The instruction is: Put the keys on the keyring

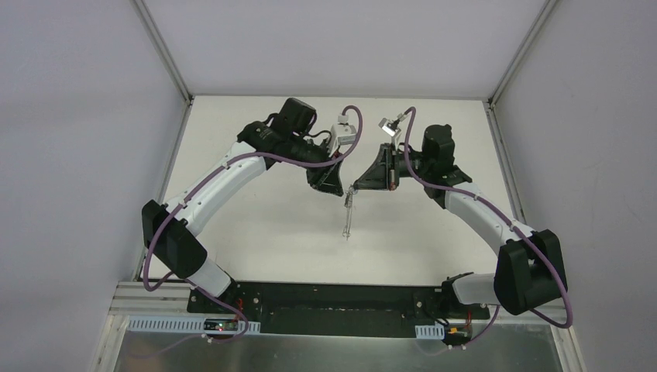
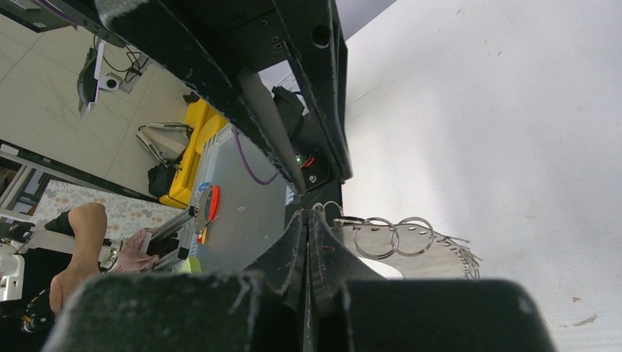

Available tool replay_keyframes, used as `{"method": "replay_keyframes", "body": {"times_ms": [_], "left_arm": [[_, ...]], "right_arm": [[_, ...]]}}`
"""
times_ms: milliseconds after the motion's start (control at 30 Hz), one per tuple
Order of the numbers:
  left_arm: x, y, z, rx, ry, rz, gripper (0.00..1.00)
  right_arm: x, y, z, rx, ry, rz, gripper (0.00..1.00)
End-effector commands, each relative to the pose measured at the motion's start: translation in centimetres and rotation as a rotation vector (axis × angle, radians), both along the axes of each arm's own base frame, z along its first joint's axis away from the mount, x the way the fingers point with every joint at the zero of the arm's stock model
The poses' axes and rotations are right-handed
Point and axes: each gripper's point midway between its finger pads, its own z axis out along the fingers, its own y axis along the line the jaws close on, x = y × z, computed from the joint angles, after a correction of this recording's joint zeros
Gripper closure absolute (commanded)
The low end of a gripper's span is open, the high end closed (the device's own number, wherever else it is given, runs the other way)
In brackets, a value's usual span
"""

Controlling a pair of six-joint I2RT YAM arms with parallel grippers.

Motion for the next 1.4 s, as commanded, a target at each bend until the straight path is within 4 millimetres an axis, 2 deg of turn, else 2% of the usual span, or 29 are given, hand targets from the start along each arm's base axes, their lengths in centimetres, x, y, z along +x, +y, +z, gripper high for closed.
{"method": "replay_keyframes", "body": {"times_ms": [0, 233, 433, 767, 1167, 1367], "left_arm": [[1.3, 0.2, 1.5, -0.032, -0.195, 0.007, 0.7], [1.8, -0.1, 1.2, -0.035, -0.259, 0.007, 0.7], [1.0, -1.0, 1.1, -0.037, -0.259, -0.034, 0.69], [0.1, -1.4, 0.3, -0.024, -0.249, -0.077, 0.72], [0.2, -2.0, 0.0, -0.018, -0.234, -0.094, 0.83], [0.0, -2.1, 0.1, -0.025, -0.225, -0.104, 0.96]], "right_arm": [[0.6, -0.1, 2.3, 0.04, -0.068, -0.006, 1.0], [0.8, -0.2, 2.3, 0.047, -0.052, -0.012, 1.0], [0.9, -0.1, 2.1, 0.045, -0.038, -0.01, 1.0], [1.1, -0.2, 2.0, 0.044, -0.036, -0.016, 1.0], [1.1, -0.2, 1.9, 0.043, -0.033, -0.017, 1.0], [1.2, -0.2, 1.7, 0.041, -0.029, -0.017, 1.0]]}}
